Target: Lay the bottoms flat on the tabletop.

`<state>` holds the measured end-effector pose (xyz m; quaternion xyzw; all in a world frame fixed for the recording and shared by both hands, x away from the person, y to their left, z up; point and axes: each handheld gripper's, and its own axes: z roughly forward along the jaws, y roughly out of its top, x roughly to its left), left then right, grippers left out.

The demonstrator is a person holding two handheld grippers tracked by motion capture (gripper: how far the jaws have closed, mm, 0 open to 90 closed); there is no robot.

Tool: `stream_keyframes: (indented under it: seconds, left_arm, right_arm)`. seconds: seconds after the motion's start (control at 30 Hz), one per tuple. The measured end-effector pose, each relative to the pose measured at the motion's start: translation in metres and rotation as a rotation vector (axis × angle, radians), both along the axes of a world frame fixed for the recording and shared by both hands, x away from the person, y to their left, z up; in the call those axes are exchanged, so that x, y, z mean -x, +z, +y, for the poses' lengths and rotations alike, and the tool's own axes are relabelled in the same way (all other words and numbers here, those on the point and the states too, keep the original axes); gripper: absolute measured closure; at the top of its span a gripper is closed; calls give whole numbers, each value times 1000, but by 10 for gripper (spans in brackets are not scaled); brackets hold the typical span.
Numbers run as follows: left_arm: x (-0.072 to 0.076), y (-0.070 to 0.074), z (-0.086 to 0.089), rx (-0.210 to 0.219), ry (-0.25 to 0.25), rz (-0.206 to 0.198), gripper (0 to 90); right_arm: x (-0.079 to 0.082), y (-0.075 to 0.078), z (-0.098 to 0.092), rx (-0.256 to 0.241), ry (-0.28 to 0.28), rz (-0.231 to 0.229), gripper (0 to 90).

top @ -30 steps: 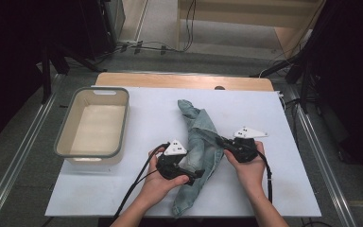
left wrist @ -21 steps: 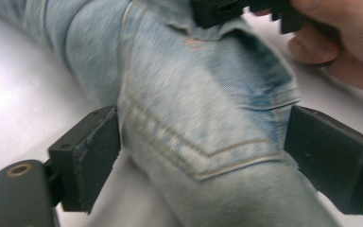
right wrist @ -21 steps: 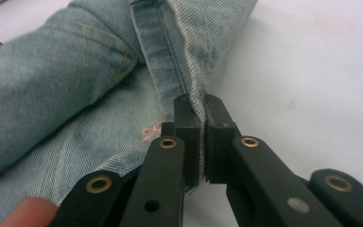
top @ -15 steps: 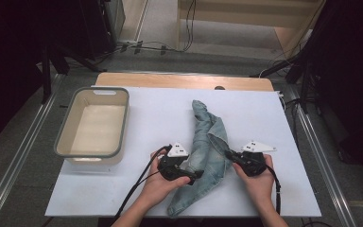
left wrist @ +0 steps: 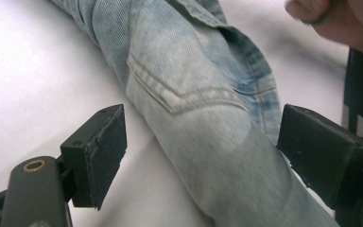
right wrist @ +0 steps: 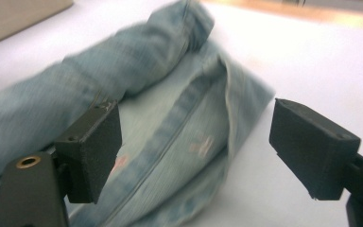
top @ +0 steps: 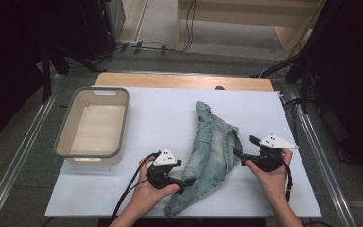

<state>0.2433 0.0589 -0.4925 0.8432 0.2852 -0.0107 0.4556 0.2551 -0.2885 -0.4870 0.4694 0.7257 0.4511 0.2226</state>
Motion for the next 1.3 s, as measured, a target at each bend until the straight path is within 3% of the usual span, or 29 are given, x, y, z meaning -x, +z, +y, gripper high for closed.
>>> stream_keyframes:
  seconds: [0.23, 0.37, 0.6, 0.73, 0.83, 0.97, 1.07, 1.2, 1.3]
  left_arm:
    - [20, 3, 2, 5, -15, -11, 142]
    - [29, 4, 4, -2, -22, -14, 141]
    - [39, -4, 8, -17, -4, -1, 141]
    - [45, -8, 9, -47, 5, -15, 148]
    - [48, -12, 5, -78, -6, -34, 155]
    - [51, -14, 1, -121, -12, -58, 191]
    - [53, -14, 1, -126, 11, -91, 265]
    - [51, -15, 3, -132, 31, -95, 379]
    - [49, -16, 5, -127, 38, -68, 466]
  right_arm:
    - [-47, 10, 6, 30, 28, 21, 192]
    - [-74, 5, 14, 39, 59, 54, 218]
    - [-109, -4, 25, 74, 37, 101, 218]
    - [-120, -13, 29, 65, 48, 143, 229]
    - [-126, -20, 32, 91, 61, 169, 235]
    - [-131, -26, 35, 105, 37, 189, 245]
    - [-133, -30, 35, 90, 33, 193, 283]
    - [-133, -34, 38, 118, 64, 195, 371]
    - [-133, -35, 39, 120, 68, 199, 412]
